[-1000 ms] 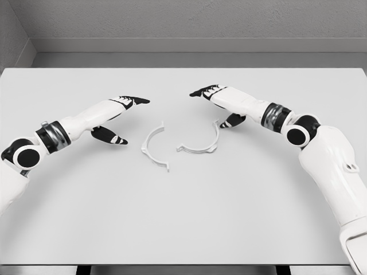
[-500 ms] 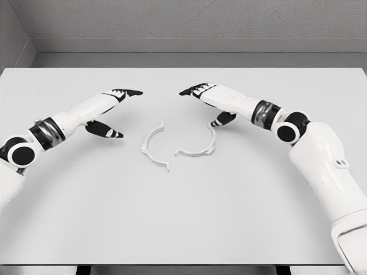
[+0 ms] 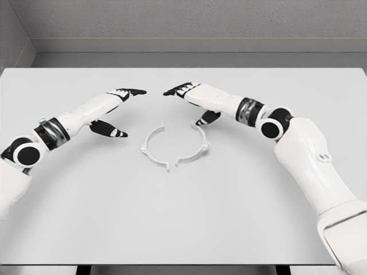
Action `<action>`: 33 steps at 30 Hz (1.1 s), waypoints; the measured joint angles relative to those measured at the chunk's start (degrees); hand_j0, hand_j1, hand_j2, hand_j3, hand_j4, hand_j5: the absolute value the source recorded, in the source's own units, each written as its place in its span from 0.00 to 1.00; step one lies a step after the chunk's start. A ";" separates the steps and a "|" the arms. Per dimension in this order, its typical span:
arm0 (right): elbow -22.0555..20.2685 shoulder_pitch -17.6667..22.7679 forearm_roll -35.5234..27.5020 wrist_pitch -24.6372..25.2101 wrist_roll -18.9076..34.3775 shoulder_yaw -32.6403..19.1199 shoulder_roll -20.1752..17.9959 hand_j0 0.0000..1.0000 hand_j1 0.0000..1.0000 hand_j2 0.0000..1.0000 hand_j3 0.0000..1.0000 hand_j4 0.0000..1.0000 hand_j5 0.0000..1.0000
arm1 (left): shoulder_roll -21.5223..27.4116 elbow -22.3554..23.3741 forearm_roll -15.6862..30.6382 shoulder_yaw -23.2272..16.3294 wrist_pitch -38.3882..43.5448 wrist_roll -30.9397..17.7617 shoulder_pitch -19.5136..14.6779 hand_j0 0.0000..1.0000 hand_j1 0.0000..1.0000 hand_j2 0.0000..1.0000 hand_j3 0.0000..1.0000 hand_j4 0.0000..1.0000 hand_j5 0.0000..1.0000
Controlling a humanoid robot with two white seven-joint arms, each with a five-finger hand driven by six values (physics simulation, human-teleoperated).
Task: Assemble PVC drainage pipe clamps
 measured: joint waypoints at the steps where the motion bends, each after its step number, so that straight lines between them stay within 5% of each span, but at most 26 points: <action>1: 0.08 -0.09 0.02 0.00 0.02 0.06 0.18 1.00 1.00 1.00 1.00 1.00 1.00 | -0.05 0.00 0.00 -0.01 0.00 0.00 0.00 1.00 1.00 1.00 1.00 1.00 1.00; 17: -0.45 -0.97 -0.16 -0.02 0.19 -0.16 1.32 1.00 1.00 1.00 1.00 1.00 1.00 | 0.09 0.05 0.20 0.04 0.00 0.00 0.00 1.00 1.00 1.00 1.00 1.00 1.00; 22: -9.16 0.26 -2.06 -0.04 0.45 -7.88 -7.61 1.00 1.00 1.00 1.00 1.00 1.00 | 0.10 0.09 0.19 0.06 0.00 0.00 0.00 1.00 1.00 1.00 1.00 1.00 1.00; 27: -20.77 5.62 -14.19 -0.03 0.51 -10.48 -22.68 1.00 1.00 1.00 1.00 1.00 1.00 | -0.56 0.13 0.05 -0.16 0.00 0.00 0.09 1.00 1.00 1.00 1.00 1.00 1.00; 33: -32.56 25.92 -20.34 -0.08 0.54 -17.54 -30.60 1.00 1.00 1.00 1.00 1.00 1.00 | -2.25 0.40 -0.12 -0.67 0.00 0.00 0.71 1.00 1.00 1.00 1.00 1.00 1.00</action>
